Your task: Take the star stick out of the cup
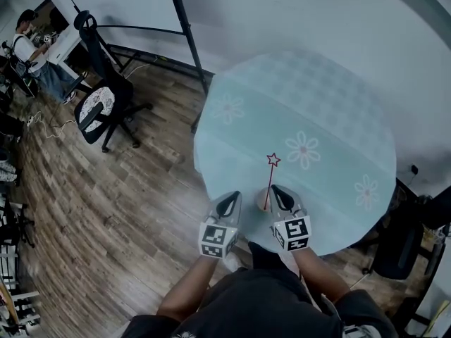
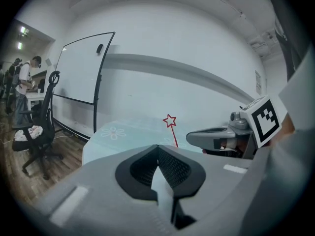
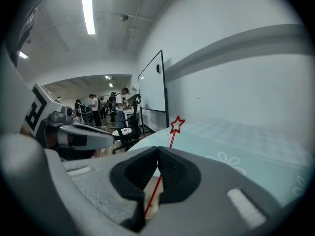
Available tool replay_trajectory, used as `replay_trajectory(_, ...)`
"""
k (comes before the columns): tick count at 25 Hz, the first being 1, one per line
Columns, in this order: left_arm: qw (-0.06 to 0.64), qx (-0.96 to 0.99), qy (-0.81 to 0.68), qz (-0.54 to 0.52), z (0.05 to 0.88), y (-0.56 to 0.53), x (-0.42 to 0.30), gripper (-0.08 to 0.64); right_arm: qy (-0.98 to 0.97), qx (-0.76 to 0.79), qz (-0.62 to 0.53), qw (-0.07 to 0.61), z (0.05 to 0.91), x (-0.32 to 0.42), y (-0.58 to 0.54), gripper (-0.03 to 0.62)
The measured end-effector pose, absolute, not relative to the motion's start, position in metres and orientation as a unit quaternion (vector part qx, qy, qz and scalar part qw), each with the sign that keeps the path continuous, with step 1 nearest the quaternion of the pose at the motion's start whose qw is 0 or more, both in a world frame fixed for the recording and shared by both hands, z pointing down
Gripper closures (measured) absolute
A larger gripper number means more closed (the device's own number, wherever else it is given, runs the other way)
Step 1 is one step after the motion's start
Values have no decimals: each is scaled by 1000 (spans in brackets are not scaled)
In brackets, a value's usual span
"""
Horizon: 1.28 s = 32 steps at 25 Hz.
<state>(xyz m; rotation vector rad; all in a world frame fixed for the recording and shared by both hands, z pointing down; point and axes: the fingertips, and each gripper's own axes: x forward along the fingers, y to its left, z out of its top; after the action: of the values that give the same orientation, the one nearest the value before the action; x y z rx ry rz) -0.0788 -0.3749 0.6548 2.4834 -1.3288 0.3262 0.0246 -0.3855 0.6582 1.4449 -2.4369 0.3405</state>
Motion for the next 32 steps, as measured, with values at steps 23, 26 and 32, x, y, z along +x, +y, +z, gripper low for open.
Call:
replay_trajectory(23,172,853,-478,117,673,-396,-81,555,-825,511,152,186,692,25,-423,549)
replay_trajectory(26,173,852,-480,116,673,-397,-83,555,-824,515,153,182,692,25,-425,549)
replay_trajectory(32,173,851,-483,115,674,-400,-84,554,-825,513,158,177,694,26,-428,549)
